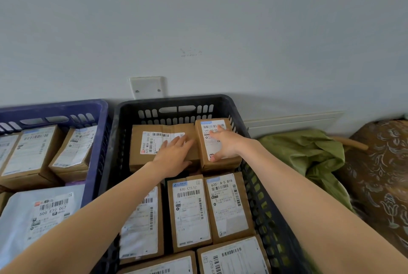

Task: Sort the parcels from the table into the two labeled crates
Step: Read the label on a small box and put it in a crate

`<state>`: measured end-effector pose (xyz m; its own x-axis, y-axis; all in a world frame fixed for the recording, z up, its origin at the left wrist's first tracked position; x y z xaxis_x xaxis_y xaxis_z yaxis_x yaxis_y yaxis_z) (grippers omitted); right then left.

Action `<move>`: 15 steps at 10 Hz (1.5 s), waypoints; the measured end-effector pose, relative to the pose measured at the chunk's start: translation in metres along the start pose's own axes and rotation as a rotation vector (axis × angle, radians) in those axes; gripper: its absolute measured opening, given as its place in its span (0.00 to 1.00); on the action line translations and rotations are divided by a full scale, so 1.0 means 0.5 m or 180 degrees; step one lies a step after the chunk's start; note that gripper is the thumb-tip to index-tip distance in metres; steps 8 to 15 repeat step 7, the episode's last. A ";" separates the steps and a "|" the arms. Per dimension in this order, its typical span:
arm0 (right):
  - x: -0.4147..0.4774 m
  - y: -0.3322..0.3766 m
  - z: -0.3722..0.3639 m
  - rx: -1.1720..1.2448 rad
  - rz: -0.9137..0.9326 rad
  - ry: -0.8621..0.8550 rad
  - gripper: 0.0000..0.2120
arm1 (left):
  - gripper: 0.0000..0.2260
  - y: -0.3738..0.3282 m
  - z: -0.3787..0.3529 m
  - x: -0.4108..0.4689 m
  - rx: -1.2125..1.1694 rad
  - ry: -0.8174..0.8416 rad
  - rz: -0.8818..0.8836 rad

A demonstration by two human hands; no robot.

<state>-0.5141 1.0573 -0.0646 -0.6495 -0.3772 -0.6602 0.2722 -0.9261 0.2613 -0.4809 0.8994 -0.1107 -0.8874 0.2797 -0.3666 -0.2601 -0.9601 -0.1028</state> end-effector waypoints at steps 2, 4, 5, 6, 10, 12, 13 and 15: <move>-0.005 0.002 0.004 0.0147 0.0177 -0.0124 0.46 | 0.30 0.035 -0.009 0.007 0.0090 0.0237 0.0155; -0.018 0.010 0.001 0.0261 0.0158 -0.0209 0.43 | 0.28 0.029 0.005 -0.006 0.0056 0.0363 0.0096; -0.034 0.015 -0.004 0.0419 0.0146 -0.0378 0.37 | 0.26 0.032 0.019 -0.028 -0.0067 0.0448 0.0072; -0.067 0.023 -0.024 0.0620 0.0188 -0.0499 0.32 | 0.25 0.029 0.035 -0.068 -0.0051 0.0388 0.0103; -0.105 0.026 -0.046 0.0838 0.0199 -0.0614 0.30 | 0.25 0.022 0.055 -0.109 -0.0036 0.0244 0.0125; -0.105 0.026 -0.046 0.0838 0.0199 -0.0614 0.30 | 0.25 0.022 0.055 -0.109 -0.0036 0.0244 0.0125; -0.105 0.026 -0.046 0.0838 0.0199 -0.0614 0.30 | 0.25 0.022 0.055 -0.109 -0.0036 0.0244 0.0125; -0.105 0.026 -0.046 0.0838 0.0199 -0.0614 0.30 | 0.25 0.022 0.055 -0.109 -0.0036 0.0244 0.0125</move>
Point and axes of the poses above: each hand's wrist, its own x-axis towards the middle knuckle, its own z-axis out of the back of the hand, y = z × x, the point moved 6 cm from there along x, towards the middle knuckle, and after that the axes turned 15 degrees about y, right-handed, at the moved point
